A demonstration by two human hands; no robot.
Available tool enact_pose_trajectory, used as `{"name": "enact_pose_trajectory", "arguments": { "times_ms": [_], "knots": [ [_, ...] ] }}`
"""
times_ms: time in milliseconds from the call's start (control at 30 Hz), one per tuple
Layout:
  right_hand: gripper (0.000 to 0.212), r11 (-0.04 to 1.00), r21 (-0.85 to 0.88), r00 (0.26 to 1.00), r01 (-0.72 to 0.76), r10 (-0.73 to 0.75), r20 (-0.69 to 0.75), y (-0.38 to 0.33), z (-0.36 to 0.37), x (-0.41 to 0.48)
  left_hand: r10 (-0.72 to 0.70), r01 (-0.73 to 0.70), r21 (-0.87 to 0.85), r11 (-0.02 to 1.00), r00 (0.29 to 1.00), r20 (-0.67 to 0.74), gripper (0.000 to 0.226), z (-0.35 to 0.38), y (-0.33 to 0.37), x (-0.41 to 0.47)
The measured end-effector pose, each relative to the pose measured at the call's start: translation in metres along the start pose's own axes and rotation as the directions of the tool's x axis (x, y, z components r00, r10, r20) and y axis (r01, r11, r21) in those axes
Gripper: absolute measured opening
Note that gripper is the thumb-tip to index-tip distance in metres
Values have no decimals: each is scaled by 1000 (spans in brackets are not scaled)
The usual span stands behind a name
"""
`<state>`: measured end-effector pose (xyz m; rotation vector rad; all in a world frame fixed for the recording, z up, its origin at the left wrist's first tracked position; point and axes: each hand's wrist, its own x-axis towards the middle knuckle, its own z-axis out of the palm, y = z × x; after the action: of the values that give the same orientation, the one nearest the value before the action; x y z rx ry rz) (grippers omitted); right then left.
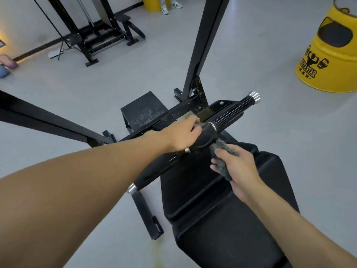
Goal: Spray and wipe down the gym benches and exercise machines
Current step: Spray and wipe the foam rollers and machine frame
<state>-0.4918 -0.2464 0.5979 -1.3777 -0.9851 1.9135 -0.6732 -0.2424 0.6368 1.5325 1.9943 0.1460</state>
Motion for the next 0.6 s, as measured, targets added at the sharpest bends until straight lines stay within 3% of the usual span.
{"name": "enact_pose_trajectory", "arguments": {
  "times_ms": [133,200,267,333,433,533,600],
  "knots": [
    [8,991,-106,996,77,-82,-38,5,18,-28,-50,41,112,993,996,75,51,-18,-54,-57],
    [12,947,-241,977,210,-215,7,11,33,-38,-149,109,204,973,970,191,70,-18,-85,-85],
    [22,848,-372,921,378,-384,62,17,53,-43,-237,158,278,947,932,276,74,-10,-110,-104],
    [38,694,-505,838,513,-533,118,17,68,-41,-284,184,336,924,917,279,69,6,-118,-107],
    [42,309,-787,709,534,-671,218,18,89,-26,-292,248,222,943,937,191,54,25,-128,-103],
    [33,-32,-948,758,318,-592,274,19,101,-11,-296,292,51,955,946,136,32,37,-133,-98],
    [25,-115,-967,831,228,-496,254,20,113,-11,-280,280,8,960,957,81,24,41,-136,-98]
  ]
}}
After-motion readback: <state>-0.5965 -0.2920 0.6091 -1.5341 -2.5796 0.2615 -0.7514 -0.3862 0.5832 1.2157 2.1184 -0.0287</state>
